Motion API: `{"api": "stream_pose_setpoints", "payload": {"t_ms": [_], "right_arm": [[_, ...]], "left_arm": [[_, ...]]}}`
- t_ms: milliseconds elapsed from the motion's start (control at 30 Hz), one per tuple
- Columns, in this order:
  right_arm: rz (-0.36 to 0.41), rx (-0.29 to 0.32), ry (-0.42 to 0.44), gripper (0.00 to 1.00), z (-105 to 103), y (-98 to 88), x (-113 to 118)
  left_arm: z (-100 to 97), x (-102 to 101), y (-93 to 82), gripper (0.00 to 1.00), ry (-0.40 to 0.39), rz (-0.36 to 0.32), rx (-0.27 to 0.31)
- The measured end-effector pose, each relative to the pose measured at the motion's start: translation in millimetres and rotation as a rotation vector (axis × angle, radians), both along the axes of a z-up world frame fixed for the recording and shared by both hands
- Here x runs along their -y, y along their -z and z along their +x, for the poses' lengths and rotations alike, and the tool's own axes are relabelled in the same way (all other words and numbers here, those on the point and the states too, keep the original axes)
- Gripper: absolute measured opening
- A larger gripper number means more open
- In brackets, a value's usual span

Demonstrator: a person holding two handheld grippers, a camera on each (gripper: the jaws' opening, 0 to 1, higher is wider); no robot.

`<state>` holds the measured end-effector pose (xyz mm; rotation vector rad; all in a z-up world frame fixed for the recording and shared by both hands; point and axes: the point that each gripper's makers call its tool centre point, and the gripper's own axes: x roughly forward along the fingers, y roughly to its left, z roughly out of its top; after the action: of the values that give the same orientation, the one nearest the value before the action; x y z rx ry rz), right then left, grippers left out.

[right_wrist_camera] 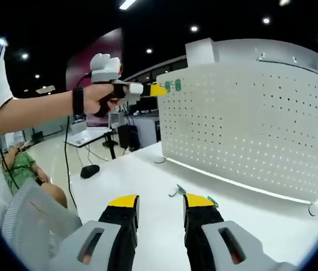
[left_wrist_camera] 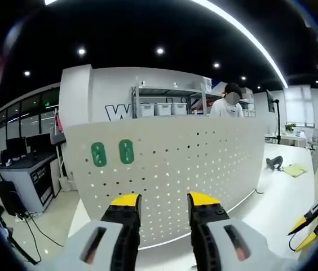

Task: Insert the hook assembly into the mounting plate slot until the hook locks in place.

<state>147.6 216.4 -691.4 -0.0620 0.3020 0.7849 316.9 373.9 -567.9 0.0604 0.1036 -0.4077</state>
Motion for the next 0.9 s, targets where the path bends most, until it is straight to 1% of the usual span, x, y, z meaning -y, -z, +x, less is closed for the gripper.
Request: {"api": "stream_pose_setpoints", "payload": {"t_ms": [100,233,300,367,433,533,633,767,867,900], "right_arm": [[-0.016,0.001,-0.014,0.31,-0.2,1.0,-1.6],[-0.022,0.001,-0.01,0.31,2.6,0.9,1.0],[-0.03,0.005,-0.014,0.31,3.8,0.3,2.0],[-0.048,0.009,-0.02,0.31,4.4,0.3,2.7],[-0.049,0.011,-0.021,0.31,4.9,-0.8,3.1],[-0.036,0.005,-0.015,0.31,5.7,-2.2,3.2],[-0.05,0.006,-0.019,0.31,4.9,-1.5,0.1],[-0.057,0.007,-0.024,0.31,4.0,-2.0,-6.1],[-0.065,0.011,-0.03,0.31,3.2,-3.8,-12.1],[-0.068,0.013,-0.03,0.31,3.1,-4.4,-13.5]], "left_arm": [[-10.0,2.4,4.6,0.38,0.02,-0.008,-0.007],[-23.6,6.1,10.4,0.39,0.045,-0.016,-0.012],[-30.1,4.8,15.7,0.4,0.042,0.016,-0.013],[-37.4,5.6,19.0,0.41,0.057,-0.012,-0.027],[-44.3,3.6,22.0,0.41,0.053,-0.002,-0.026],[-55.8,5.4,24.2,0.44,0.068,-0.028,-0.028],[-65.7,6.2,26.3,0.45,0.077,-0.023,-0.027],[-79.2,6.7,28.5,0.47,0.093,-0.037,-0.023],[-87.1,5.6,33.9,0.48,0.105,-0.037,-0.034],[-89.8,5.2,35.3,0.48,0.105,-0.046,-0.04]]}}
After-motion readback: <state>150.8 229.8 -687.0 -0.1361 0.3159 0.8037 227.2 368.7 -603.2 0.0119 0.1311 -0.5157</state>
